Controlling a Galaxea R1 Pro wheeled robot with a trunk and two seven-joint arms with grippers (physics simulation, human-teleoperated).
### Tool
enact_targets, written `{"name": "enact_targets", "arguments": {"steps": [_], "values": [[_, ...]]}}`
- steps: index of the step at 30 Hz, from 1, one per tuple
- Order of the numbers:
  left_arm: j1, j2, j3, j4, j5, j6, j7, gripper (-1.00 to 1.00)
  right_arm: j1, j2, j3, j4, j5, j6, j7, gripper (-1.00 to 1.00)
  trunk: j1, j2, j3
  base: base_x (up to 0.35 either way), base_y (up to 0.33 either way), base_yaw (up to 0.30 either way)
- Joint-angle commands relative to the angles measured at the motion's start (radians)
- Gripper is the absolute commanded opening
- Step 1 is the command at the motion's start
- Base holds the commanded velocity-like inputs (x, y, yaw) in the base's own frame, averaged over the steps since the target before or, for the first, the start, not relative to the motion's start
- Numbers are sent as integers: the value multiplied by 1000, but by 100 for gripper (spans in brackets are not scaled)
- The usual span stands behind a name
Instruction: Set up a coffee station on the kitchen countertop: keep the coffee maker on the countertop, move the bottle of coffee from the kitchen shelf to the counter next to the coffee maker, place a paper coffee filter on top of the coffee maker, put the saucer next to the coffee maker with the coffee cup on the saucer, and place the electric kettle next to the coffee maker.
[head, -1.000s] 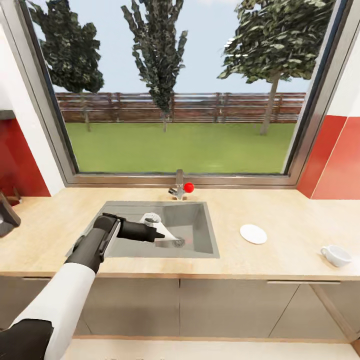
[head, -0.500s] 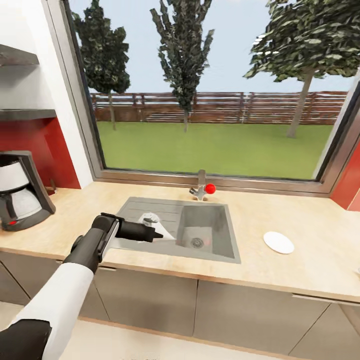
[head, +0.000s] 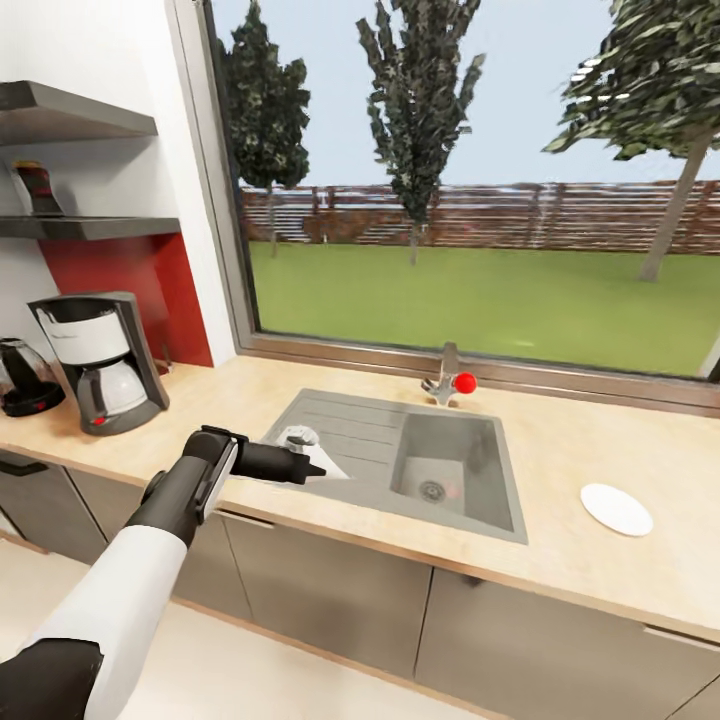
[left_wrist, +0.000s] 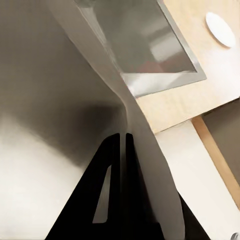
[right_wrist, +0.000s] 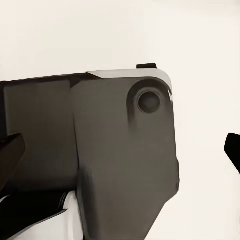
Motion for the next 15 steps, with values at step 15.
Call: {"name": "enact_targets", "arguments": {"steps": [15], "values": [[-1,0,0,1,-13,0,-9,-100,0,1,-6,0,0,-3,0,100,1,-2,-2,0,0,282]]}}
